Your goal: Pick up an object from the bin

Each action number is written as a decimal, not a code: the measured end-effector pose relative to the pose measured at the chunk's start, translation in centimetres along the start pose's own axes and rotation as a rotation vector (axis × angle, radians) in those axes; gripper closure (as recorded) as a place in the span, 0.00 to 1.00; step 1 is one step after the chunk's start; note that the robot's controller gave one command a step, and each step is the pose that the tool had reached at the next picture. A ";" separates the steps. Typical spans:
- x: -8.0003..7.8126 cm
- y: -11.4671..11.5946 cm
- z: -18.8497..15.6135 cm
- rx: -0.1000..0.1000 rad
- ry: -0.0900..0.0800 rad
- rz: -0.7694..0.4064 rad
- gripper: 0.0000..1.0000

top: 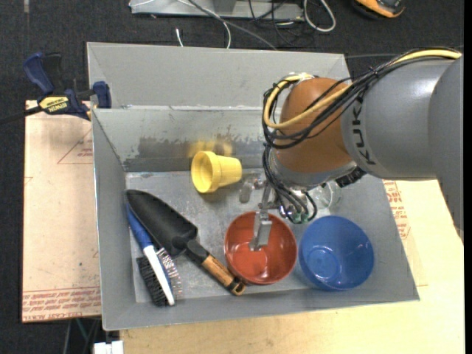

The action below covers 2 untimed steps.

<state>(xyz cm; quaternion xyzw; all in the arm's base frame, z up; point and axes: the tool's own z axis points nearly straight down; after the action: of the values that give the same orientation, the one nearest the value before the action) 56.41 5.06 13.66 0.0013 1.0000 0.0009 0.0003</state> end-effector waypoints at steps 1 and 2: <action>0.0 0.0 0.0 0.000 0.000 0.000 0.00; 1.2 1.0 3.0 -0.002 0.002 0.051 0.00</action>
Offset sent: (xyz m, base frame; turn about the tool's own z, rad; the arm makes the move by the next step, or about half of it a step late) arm -0.0110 0.0095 -0.0284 0.0533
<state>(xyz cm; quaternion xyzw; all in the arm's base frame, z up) 55.26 6.11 10.64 0.0269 0.9996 0.0018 -0.0008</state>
